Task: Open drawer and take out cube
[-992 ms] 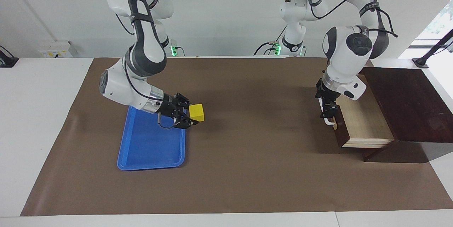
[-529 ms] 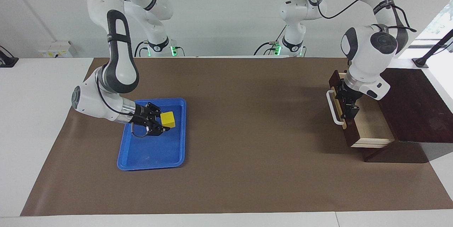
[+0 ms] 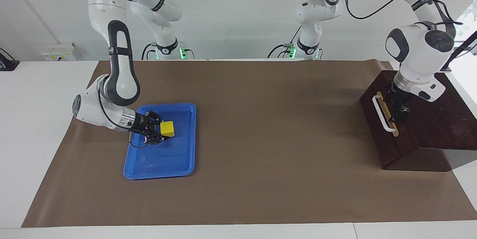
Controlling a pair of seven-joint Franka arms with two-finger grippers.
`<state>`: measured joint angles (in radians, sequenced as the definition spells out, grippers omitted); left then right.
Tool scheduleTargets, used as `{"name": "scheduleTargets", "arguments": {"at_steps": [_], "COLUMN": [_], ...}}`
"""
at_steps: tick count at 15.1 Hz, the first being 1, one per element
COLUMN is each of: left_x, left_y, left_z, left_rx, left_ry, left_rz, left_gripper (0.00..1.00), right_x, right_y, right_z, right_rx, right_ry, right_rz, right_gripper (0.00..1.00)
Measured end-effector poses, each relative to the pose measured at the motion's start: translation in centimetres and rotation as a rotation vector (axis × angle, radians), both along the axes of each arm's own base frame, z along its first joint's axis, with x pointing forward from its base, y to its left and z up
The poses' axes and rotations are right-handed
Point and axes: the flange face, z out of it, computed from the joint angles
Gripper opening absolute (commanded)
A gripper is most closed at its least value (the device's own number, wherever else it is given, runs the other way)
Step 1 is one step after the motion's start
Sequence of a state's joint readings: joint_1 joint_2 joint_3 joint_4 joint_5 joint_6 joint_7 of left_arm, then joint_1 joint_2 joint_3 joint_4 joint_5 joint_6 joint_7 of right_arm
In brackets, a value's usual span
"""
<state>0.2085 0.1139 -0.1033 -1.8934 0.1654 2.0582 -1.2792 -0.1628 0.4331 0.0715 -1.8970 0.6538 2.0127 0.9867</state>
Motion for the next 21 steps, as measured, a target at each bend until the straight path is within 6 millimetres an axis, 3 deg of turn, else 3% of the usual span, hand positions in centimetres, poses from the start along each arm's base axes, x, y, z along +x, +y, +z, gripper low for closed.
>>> {"name": "scheduleTargets", "arguments": {"at_steps": [2,4,6,8,10,11,12,16,21], "left_x": [0.0,-0.2,-0.6,-2.1,-3.9,-4.6,-5.1,-5.9,-4.6], "left_y": [-0.4,-2.1,-5.2,-8.7,-10.0,-10.2,-10.6,-12.8,-13.5], "left_z": [0.0,0.3,1.8,4.6,7.0,8.1,9.1,10.2,9.3], "left_rx": [0.009,0.014,0.019,0.021,-0.024,-0.045,-0.056,-0.080,-0.123], "left_ry": [0.010,0.044,0.063,0.089,0.129,0.144,0.158,0.226,0.276], "left_rz": [-0.030,-0.079,-0.134,-0.247,-0.409,-0.509,-0.621,-0.986,-1.194], "left_gripper": [1.00,1.00,1.00,1.00,1.00,1.00,1.00,1.00,1.00], "right_x": [-0.3,-0.5,-0.8,-1.1,-1.2,-1.2,-1.2,-1.7,-1.6], "right_y": [-0.1,-0.1,-0.1,-0.2,-0.1,-0.1,-0.1,0.4,0.6], "right_z": [-0.3,-0.4,-0.4,-0.3,-0.3,-0.3,-0.3,-0.9,-0.8], "right_rx": [-0.007,-0.013,-0.019,-0.025,-0.027,-0.027,-0.027,-0.038,-0.049], "right_ry": [0.000,-0.021,-0.054,-0.065,-0.067,-0.067,-0.066,-0.059,-0.065], "right_rz": [-0.007,0.006,0.031,0.034,0.034,0.034,0.035,0.060,0.077], "right_gripper": [0.00,0.08,0.26,0.44,0.71,0.94,1.00,1.00,1.00]}}
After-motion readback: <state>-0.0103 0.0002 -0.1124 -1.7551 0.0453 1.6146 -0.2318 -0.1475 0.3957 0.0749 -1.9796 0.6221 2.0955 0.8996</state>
